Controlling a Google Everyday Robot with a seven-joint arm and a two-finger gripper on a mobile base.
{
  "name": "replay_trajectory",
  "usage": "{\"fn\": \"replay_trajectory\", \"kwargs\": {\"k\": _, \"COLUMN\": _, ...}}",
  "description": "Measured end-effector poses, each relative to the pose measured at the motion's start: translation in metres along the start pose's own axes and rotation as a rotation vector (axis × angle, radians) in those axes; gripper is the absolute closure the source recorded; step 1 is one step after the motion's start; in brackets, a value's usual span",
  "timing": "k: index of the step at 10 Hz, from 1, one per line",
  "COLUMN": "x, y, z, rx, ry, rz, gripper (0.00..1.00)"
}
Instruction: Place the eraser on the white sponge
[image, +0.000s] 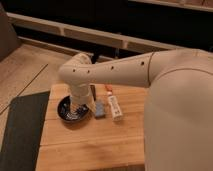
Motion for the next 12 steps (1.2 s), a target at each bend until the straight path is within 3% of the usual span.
{"fn": "replay_trajectory", "kwargs": {"k": 10, "x": 0.0, "y": 0.0, "z": 0.0, "rx": 0.001, "ry": -0.001, "rz": 0.0, "gripper": 0.35}}
{"fn": "replay_trajectory", "kwargs": {"k": 12, "x": -0.011, "y": -0.006, "z": -0.007, "rx": 0.018, "ry": -0.042, "rz": -0.003, "gripper": 0.35}}
